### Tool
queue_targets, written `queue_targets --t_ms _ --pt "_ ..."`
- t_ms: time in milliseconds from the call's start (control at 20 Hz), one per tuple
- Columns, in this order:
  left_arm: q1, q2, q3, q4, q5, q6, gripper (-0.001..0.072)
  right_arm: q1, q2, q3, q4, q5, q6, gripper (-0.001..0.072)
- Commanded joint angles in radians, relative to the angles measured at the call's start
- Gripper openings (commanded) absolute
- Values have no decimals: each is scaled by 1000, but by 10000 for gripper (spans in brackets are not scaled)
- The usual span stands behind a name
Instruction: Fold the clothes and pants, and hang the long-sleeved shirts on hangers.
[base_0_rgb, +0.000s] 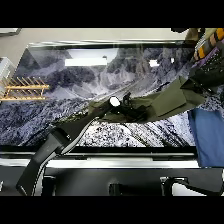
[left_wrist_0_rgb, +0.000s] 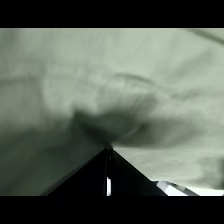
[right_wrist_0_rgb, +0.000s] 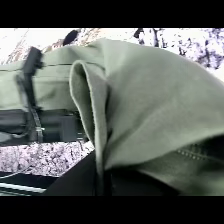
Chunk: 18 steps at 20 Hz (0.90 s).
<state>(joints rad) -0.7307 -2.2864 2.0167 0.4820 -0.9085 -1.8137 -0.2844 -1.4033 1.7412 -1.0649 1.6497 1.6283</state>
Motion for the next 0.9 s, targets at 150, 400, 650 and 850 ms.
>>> queue_targets --t_ms 150,400,650,850 --pt "72 27 27 74 -182 18 9 1 1 4 22 -17 -27 28" --pt "286 244 27 497 -492 24 9 93 0 4 105 -51 -35 28" --pt "537 525 27 752 -679 64 11 372 -48 4 74 -196 29 28" --pt "713 678 27 776 -726 86 12 568 -161 4 53 -323 63 28"
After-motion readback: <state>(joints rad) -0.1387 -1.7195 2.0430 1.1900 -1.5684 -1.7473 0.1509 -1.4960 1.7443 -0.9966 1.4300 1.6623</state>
